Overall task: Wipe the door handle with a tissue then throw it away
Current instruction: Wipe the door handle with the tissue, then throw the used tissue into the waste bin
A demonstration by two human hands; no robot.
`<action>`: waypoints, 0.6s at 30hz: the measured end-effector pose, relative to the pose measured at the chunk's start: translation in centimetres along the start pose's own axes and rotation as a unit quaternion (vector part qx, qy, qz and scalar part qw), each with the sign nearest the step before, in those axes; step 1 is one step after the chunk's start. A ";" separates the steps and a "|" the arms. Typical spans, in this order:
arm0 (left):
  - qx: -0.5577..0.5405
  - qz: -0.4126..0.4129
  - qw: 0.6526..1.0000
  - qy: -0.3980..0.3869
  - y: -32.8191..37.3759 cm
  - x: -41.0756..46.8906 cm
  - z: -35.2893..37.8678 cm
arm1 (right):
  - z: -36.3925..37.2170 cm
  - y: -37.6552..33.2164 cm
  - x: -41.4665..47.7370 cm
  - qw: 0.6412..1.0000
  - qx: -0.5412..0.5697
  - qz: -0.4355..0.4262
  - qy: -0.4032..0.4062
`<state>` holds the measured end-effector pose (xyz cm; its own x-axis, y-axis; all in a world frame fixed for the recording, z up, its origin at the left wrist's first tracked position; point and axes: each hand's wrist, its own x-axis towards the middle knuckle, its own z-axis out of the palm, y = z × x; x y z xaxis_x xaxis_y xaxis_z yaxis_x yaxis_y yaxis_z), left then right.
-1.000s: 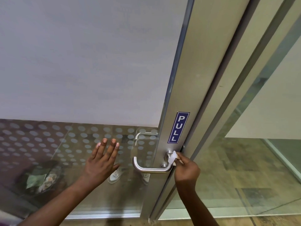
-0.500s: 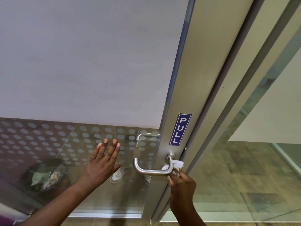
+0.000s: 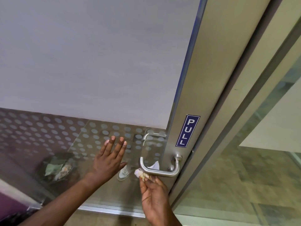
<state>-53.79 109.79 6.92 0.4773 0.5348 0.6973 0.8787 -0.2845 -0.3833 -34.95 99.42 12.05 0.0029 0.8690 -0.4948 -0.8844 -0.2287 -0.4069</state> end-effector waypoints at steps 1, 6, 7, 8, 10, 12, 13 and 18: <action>0.002 0.001 1.000 0.001 0.0 0.1 -0.2 | 0.3 0.4 0.2 1.000 0.004 0.006 0.002; 0.002 0.031 0.999 -0.021 -0.8 -0.1 -0.9 | 2.3 1.3 1.4 0.998 0.049 0.043 -0.004; 0.001 0.041 0.999 -0.033 -1.2 -0.3 -1.0 | 2.5 1.4 1.7 0.997 0.059 0.055 -0.005; 0.000 0.049 0.998 -0.043 -1.5 -0.4 -1.1 | 2.6 1.5 1.8 0.996 0.060 0.069 -0.007; -0.004 0.064 0.996 -0.059 -2.3 -0.6 -1.5 | 2.8 2.1 2.0 0.994 0.041 0.096 -0.022; -0.006 0.071 0.994 -0.077 -2.9 -0.8 -2.2 | 2.8 2.9 2.0 0.992 0.012 0.119 -0.047; -0.003 0.064 0.994 -0.087 -3.2 -0.9 -2.7 | 2.9 3.3 1.9 0.989 -0.001 0.134 -0.060; -0.067 -0.080 0.980 -0.168 -4.9 -2.5 -6.3 | 4.2 5.4 1.9 0.982 0.002 0.151 -0.112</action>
<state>-59.23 104.76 10.86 0.3233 0.8066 0.4949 0.9461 -0.2653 -0.1857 -41.71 101.72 12.12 -0.3624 0.8368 -0.4105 -0.8308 -0.4896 -0.2646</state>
